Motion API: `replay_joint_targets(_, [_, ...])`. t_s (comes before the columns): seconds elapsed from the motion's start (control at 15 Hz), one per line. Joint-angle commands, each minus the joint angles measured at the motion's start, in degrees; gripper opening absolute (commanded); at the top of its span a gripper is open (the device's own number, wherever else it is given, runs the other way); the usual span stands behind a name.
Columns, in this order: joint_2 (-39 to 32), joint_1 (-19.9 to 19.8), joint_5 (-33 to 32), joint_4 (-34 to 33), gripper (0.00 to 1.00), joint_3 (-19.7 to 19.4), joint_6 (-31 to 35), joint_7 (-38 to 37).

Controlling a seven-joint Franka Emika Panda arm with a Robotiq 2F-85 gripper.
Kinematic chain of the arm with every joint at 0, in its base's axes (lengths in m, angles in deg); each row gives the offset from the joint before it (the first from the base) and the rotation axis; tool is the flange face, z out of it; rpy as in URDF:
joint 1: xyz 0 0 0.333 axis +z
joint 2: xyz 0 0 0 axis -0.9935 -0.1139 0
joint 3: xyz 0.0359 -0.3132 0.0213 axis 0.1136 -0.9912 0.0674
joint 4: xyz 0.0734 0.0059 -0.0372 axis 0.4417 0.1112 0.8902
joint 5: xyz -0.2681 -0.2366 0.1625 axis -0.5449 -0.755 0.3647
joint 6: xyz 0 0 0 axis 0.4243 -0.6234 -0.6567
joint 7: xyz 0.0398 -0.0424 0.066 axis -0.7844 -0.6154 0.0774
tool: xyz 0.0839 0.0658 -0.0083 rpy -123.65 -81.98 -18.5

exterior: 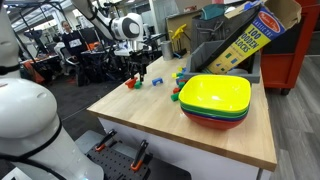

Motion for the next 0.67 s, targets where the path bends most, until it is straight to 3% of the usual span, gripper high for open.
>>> replay_joint_targets(0.0, [-0.3,0.1,-0.8,0.4,1.00,0.0,1.1,1.5])
replay_joint_targets(0.6, [-1.8,0.0,-0.5,0.2,1.00,0.3,1.5,6.8])
